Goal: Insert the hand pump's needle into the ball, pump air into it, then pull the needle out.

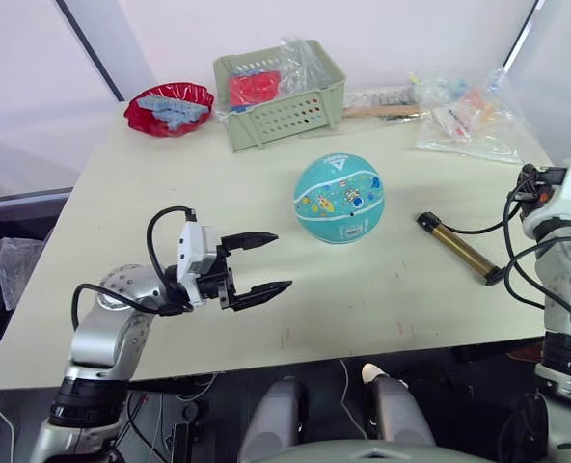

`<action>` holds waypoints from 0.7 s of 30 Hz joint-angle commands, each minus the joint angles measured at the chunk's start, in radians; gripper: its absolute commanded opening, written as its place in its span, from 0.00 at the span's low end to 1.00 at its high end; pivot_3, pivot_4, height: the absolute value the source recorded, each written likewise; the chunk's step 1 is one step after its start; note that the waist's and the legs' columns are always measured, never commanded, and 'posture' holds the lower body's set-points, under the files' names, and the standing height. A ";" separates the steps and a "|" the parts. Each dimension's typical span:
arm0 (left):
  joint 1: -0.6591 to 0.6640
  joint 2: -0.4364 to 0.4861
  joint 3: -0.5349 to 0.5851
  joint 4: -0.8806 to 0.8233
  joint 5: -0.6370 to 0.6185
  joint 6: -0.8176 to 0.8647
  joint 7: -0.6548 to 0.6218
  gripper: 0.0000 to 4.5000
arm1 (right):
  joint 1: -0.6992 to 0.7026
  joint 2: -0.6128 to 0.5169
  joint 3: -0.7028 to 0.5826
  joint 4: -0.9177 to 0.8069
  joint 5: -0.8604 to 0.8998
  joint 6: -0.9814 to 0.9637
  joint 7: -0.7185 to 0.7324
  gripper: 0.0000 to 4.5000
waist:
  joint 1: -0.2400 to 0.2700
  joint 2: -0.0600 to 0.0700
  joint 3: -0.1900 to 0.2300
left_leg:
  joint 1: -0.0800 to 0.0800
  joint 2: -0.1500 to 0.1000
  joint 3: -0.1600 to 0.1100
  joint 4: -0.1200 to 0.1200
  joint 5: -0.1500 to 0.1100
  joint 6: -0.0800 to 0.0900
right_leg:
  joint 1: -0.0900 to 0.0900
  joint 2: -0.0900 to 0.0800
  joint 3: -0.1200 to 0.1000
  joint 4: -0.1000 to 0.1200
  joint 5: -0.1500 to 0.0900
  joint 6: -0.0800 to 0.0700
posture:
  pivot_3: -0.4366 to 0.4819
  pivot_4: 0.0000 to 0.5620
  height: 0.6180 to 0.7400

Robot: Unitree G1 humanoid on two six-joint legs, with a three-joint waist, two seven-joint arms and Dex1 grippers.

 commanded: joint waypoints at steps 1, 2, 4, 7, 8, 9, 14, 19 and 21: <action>0.012 0.017 0.042 -0.019 -0.016 -0.025 -0.010 1.00 | 0.010 -0.025 -0.025 -0.026 0.009 -0.010 0.005 0.56 | 0.000 0.000 0.000 | 0.000 0.000 0.000 0.000 0.000 0.000 | 0.000 0.000 0.000 0.000 0.000 0.000 | 0.48 0.27 0.97; 0.016 0.019 0.045 -0.016 -0.015 -0.028 -0.012 1.00 | 0.017 -0.029 -0.028 -0.029 0.010 -0.006 0.005 0.70 | 0.000 0.000 0.000 | 0.000 0.000 0.000 0.000 0.000 0.000 | 0.000 0.000 0.000 0.000 0.000 -0.001 | 0.48 0.27 0.97; 0.023 0.021 0.051 -0.010 -0.012 -0.031 -0.016 1.00 | 0.036 -0.037 -0.032 -0.039 0.008 -0.002 0.007 0.91 | 0.001 0.000 0.000 | 0.000 0.000 0.000 0.000 0.000 0.000 | 0.000 0.000 0.000 0.000 0.000 -0.001 | 0.48 0.27 0.97; 0.033 0.025 0.053 -0.004 -0.010 -0.038 -0.021 1.00 | 0.090 -0.062 -0.011 -0.067 -0.022 -0.009 0.014 0.99 | 0.002 0.000 0.000 | 0.000 0.000 0.000 0.000 0.000 0.000 | 0.000 0.000 0.000 0.000 -0.001 -0.002 | 0.48 0.27 0.97; 0.034 0.025 0.053 -0.003 -0.011 -0.039 -0.022 1.00 | 0.101 -0.063 -0.011 -0.076 -0.024 -0.005 0.011 0.99 | 0.002 0.000 0.000 | 0.000 0.000 0.000 0.000 0.000 0.000 | 0.000 0.000 0.000 0.000 -0.002 -0.003 | 0.48 0.27 0.97; 0.034 0.025 0.053 -0.002 -0.011 -0.040 -0.022 1.00 | 0.116 -0.070 -0.003 -0.088 -0.037 -0.008 0.012 0.99 | 0.002 0.000 0.000 | 0.000 0.001 0.000 0.000 0.000 0.000 | 0.000 0.000 0.000 0.000 -0.002 -0.003 | 0.48 0.27 0.97; 0.036 0.019 0.051 0.001 -0.009 -0.044 -0.018 1.00 | 0.247 -0.110 0.045 -0.208 -0.153 -0.071 0.008 0.99 | 0.002 0.000 0.000 | 0.000 0.001 0.000 0.000 0.000 0.000 | 0.000 0.000 0.000 0.000 -0.002 -0.003 | 0.48 0.27 0.97; 0.038 0.020 0.053 0.005 -0.013 -0.044 -0.018 1.00 | 0.344 -0.074 -0.007 -0.291 -0.168 -0.095 -0.028 0.99 | 0.003 0.000 0.000 | 0.000 0.002 0.001 0.000 0.000 0.000 | 0.000 0.001 0.000 0.000 -0.002 -0.003 | 0.48 0.27 0.97; 0.037 0.018 0.055 0.012 -0.015 -0.041 -0.013 1.00 | 0.365 -0.047 -0.040 -0.317 -0.140 -0.118 -0.031 0.99 | 0.003 0.000 0.000 | 0.000 0.002 0.001 0.000 0.000 0.000 | 0.000 0.001 0.001 0.000 -0.003 -0.003 | 0.48 0.27 0.97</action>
